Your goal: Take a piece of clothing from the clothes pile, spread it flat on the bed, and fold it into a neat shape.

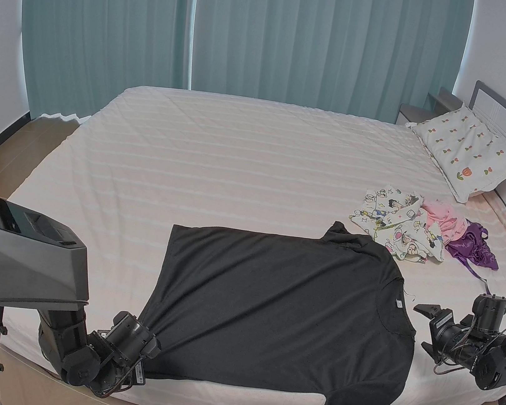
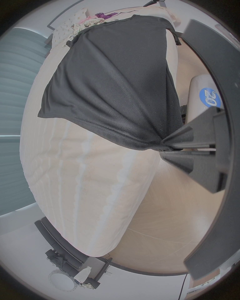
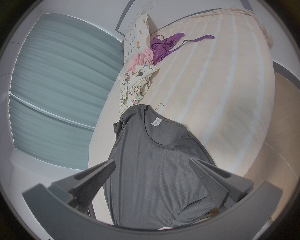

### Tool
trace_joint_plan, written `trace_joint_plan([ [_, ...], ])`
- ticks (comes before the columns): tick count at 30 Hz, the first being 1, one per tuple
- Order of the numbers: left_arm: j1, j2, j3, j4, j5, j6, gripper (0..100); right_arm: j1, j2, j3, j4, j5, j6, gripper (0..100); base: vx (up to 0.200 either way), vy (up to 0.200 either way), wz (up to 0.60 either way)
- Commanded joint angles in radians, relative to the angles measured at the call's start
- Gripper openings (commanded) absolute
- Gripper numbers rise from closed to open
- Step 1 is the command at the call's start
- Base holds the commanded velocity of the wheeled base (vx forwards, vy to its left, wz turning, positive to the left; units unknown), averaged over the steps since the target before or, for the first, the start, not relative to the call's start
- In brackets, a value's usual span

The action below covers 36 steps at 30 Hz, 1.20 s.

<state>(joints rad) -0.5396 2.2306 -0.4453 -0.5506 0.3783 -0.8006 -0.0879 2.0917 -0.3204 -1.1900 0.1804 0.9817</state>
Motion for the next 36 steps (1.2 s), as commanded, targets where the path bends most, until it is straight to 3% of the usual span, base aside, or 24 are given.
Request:
trace_joint_plan([
  [1,-0.003,0.000,0.000,-0.002,-0.002,-0.002,0,0.000,-0.002,0.007,0.000,0.001,-0.001,100,0.000,0.000,0.00],
  [2,-0.003,0.003,-0.001,-0.003,-0.002,-0.003,0,0.000,-0.002,0.011,0.000,-0.001,-0.008,100,0.000,0.000,0.00],
  [3,-0.003,0.003,-0.004,-0.005,-0.004,-0.005,100,0.000,-0.002,0.012,0.000,0.001,-0.015,100,0.000,0.000,0.00],
  [8,0.004,-0.039,-0.009,-0.035,-0.029,-0.006,100,0.000,-0.002,0.018,-0.002,0.001,-0.038,100,0.000,0.000,0.00],
  [15,0.061,-0.247,-0.012,-0.094,-0.188,-0.040,100,0.016,-0.002,0.023,0.000,-0.001,-0.038,100,0.000,0.000,0.00],
  [21,0.089,-0.233,-0.059,-0.135,-0.208,-0.137,100,0.022,-0.002,0.024,-0.002,-0.002,-0.038,100,0.033,0.000,0.00],
  [36,0.093,-0.226,-0.061,-0.144,-0.246,-0.141,100,0.037,-0.001,0.026,-0.008,-0.021,-0.040,100,0.200,0.000,0.00],
])
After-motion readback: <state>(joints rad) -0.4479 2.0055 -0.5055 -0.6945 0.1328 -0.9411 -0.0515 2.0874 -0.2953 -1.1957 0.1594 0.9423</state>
